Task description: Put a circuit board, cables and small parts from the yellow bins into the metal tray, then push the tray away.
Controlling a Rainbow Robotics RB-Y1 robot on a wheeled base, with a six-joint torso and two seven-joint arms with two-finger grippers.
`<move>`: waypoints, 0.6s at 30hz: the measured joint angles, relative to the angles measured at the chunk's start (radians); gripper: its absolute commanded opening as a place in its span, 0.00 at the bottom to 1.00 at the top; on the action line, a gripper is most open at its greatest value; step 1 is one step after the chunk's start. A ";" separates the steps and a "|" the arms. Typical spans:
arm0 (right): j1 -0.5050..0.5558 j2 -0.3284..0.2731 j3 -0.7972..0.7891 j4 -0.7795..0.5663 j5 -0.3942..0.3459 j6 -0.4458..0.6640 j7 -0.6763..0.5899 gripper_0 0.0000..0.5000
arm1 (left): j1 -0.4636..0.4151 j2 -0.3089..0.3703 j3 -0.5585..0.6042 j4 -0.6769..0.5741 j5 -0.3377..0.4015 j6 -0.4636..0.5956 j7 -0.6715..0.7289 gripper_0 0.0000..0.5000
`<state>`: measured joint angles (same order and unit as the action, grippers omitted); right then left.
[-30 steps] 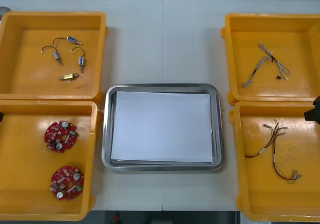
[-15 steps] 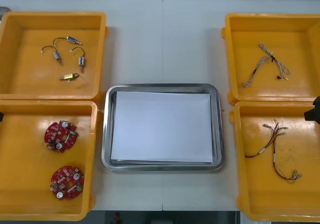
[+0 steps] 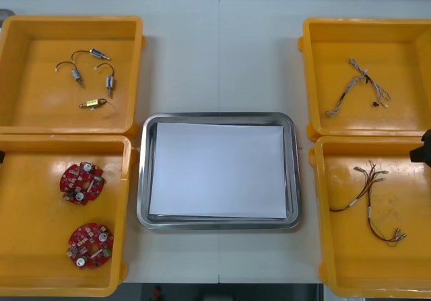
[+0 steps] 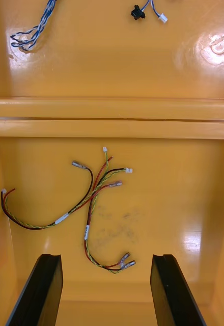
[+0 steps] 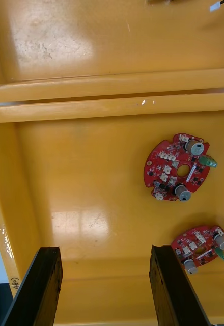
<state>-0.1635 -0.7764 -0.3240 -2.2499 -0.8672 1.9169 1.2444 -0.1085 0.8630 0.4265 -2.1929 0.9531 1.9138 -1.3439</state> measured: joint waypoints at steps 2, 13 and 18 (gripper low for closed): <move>0.000 0.000 0.000 0.000 0.000 0.000 0.000 1.00 | 0.000 0.000 0.000 0.000 0.000 0.000 0.000 1.00; 0.000 0.000 0.000 0.000 0.000 0.000 0.000 1.00 | 0.000 0.000 0.000 0.000 0.000 0.000 0.000 1.00; 0.000 0.000 0.000 0.000 0.000 0.000 0.000 1.00 | 0.000 0.000 0.000 0.000 0.000 0.000 0.000 1.00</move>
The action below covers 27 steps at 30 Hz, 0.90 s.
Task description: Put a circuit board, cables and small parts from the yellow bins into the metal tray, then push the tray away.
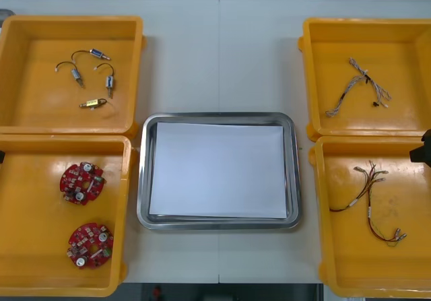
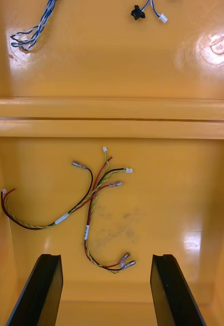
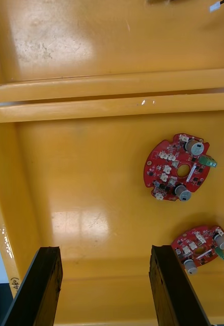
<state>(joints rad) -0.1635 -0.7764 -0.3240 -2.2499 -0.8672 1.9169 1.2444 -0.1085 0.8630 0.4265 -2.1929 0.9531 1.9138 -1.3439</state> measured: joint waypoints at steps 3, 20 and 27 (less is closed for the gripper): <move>0.000 0.000 0.000 0.000 0.000 0.000 0.000 1.00 | 0.000 0.000 0.000 0.000 0.000 0.000 0.000 1.00; 0.000 0.000 0.000 0.000 0.000 0.000 0.000 1.00 | 0.000 0.000 0.000 0.000 0.000 0.000 0.000 1.00; 0.000 0.000 0.000 0.000 0.000 0.000 0.000 1.00 | 0.000 0.000 0.000 0.000 0.000 0.000 0.000 1.00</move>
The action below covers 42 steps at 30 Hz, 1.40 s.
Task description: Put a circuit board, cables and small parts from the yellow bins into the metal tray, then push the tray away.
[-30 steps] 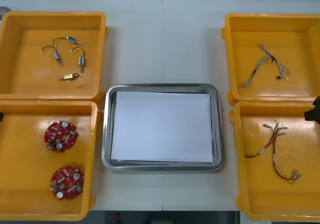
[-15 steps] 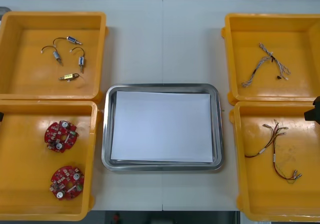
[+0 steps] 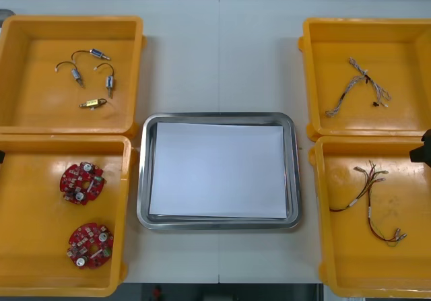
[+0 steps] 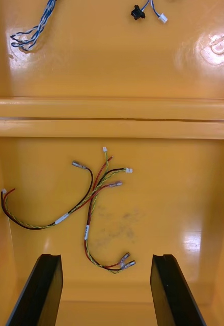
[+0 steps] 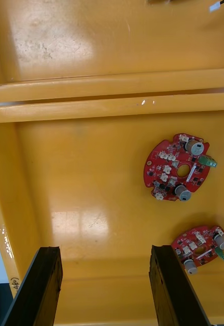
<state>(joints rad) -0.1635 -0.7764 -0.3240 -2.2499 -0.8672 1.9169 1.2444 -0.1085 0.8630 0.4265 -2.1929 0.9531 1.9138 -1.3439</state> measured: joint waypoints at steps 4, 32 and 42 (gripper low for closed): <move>0.000 0.000 0.000 0.000 0.000 0.000 0.000 1.00 | 0.000 0.000 0.000 0.000 0.000 0.000 0.000 1.00; 0.134 0.025 -0.019 -0.019 -0.010 0.000 0.000 1.00 | 0.022 0.000 -0.190 -0.047 -0.071 -0.013 0.000 1.00; 0.182 0.173 0.001 -0.078 0.174 -0.013 0.004 1.00 | 0.103 0.000 -0.239 -0.066 -0.104 -0.171 0.000 1.00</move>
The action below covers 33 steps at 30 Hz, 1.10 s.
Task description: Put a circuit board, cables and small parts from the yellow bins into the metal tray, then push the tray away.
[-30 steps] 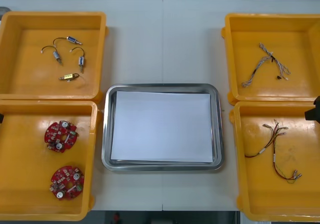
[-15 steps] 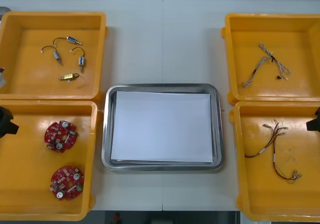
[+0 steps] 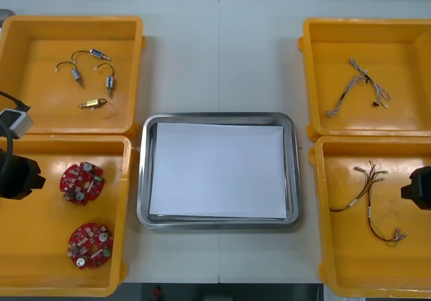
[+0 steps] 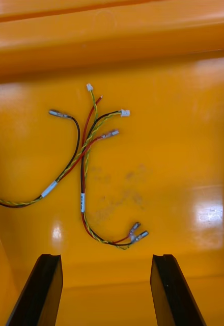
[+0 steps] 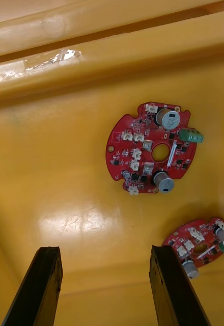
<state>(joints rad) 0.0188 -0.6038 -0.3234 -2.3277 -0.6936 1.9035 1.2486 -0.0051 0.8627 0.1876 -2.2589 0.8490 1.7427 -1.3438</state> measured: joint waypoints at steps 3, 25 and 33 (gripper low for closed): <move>0.015 0.023 0.030 -0.009 0.040 -0.041 0.000 1.00 | 0.019 0.000 -0.027 0.000 -0.024 -0.052 0.000 1.00; 0.158 0.037 0.182 0.032 0.130 -0.322 0.001 1.00 | 0.037 -0.007 -0.307 0.000 -0.236 -0.228 0.001 1.00; 0.158 0.038 0.205 0.119 0.130 -0.398 0.008 1.00 | 0.037 -0.009 -0.371 0.000 -0.286 -0.265 0.002 1.00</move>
<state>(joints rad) 0.1769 -0.5661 -0.1186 -2.2085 -0.5634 1.5059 1.2561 0.0319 0.8541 -0.1838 -2.2592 0.5634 1.4774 -1.3418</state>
